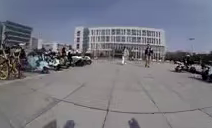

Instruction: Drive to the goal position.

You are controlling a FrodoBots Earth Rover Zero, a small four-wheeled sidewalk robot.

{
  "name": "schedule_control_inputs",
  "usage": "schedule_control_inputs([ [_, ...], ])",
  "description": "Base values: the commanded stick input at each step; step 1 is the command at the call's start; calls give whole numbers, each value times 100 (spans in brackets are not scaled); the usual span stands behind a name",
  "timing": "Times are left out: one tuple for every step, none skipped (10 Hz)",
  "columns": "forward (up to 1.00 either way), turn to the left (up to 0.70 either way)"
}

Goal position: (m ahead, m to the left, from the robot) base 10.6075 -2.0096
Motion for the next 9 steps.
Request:
schedule_control_inputs([
  [100,0],
  [100,7],
  [100,27],
  [100,27],
  [100,27],
  [100,10],
  [100,0],
  [100,0],
  [100,0],
])
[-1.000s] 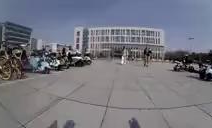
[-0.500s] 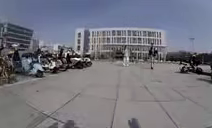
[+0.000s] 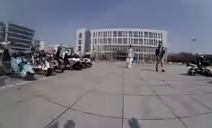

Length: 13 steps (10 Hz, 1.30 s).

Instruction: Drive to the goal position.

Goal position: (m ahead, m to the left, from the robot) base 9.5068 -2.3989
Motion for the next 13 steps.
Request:
schedule_control_inputs([
  [100,0],
  [100,0],
  [100,0],
  [100,0],
  [100,0],
  [100,0],
  [100,-8],
  [100,-27],
  [100,-27],
  [100,-27],
  [100,-27],
  [100,-27],
  [100,-27],
])
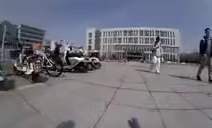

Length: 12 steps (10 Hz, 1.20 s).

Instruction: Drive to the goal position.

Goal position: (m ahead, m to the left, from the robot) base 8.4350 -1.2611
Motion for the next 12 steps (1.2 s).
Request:
schedule_control_inputs([
  [100,-27],
  [100,-27],
  [100,-27],
  [100,-27],
  [100,0],
  [100,0],
  [100,0],
  [100,0],
  [100,0],
  [100,0],
  [100,0],
  [100,0],
])
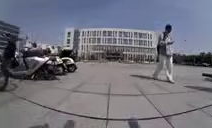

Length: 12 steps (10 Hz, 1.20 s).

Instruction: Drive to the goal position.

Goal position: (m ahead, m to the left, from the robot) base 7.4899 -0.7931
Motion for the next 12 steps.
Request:
schedule_control_inputs([
  [100,0],
  [100,0],
  [100,0],
  [100,0],
  [100,-12],
  [100,-27],
  [100,-27],
  [100,-27],
  [100,-27],
  [100,-27],
  [100,-27],
  [100,-27],
])
